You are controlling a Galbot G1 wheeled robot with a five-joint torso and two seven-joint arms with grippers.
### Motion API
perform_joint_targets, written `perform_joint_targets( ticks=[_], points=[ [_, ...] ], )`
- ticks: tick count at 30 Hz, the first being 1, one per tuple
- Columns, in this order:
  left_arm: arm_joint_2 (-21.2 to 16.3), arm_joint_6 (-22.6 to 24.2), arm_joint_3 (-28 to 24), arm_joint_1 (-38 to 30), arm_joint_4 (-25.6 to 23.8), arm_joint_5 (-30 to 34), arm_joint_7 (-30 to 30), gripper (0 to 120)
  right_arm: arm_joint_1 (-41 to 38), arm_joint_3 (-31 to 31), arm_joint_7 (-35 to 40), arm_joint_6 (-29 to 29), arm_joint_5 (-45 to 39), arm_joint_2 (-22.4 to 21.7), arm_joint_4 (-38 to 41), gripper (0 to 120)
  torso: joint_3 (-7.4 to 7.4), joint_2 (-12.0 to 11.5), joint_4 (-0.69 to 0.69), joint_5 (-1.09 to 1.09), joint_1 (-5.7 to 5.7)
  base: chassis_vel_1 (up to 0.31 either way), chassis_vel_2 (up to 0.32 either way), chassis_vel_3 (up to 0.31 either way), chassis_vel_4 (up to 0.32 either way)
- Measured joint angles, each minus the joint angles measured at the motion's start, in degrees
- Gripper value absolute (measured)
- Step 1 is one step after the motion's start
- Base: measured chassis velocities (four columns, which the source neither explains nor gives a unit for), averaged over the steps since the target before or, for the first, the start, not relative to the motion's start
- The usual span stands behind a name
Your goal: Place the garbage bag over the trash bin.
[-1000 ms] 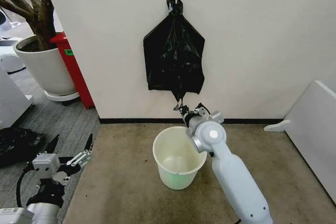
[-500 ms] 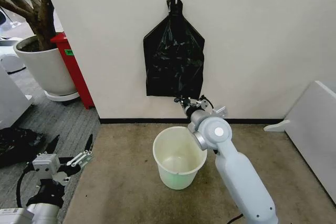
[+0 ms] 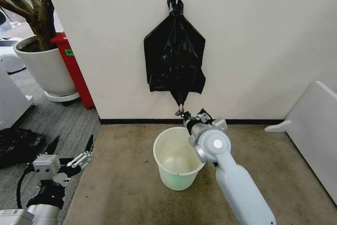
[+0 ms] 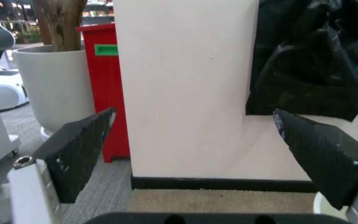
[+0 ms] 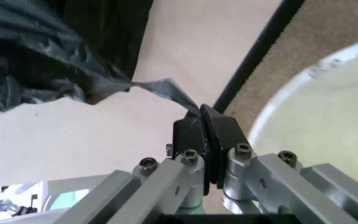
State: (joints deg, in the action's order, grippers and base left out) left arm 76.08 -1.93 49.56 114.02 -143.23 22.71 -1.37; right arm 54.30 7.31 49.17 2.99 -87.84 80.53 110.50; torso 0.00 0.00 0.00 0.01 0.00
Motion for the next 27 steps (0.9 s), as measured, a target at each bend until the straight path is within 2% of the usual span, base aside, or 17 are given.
perform_joint_targets(
  ticks=[5, 17, 23, 27],
  points=[
    [0.06, 0.00, -0.03, -0.15, 0.00, 0.00, 0.03, 100, 0.77, 0.12, -0.17, 0.03, 0.07, -0.22, 1.16, 0, 0.00, 0.00, 0.00, 0.00, 0.00, 0.000, 0.000, 0.000, 0.000],
    [-0.31, 0.03, -0.09, -0.23, 0.00, 0.04, 0.07, 100, -2.95, -0.31, -1.44, 1.02, 0.05, -1.84, 2.58, 0, 0.00, 0.00, 0.00, -0.01, 0.00, 0.000, 0.000, 0.000, 0.000],
    [-3.04, 0.65, 0.08, -1.93, 0.00, 1.07, -0.19, 100, -3.17, -1.11, -3.22, 2.18, 1.72, -2.43, 3.07, 0, 0.00, 0.00, 0.00, -0.01, 0.00, 0.000, 0.000, 0.000, 0.000],
    [-5.60, 1.31, 0.65, -3.56, 0.00, 2.59, -0.51, 100, -1.72, -2.77, -7.46, 5.32, 7.93, -4.29, 4.31, 0, 0.00, 0.00, 0.00, 0.00, 0.00, 0.000, 0.000, 0.000, 0.000]
  ],
)
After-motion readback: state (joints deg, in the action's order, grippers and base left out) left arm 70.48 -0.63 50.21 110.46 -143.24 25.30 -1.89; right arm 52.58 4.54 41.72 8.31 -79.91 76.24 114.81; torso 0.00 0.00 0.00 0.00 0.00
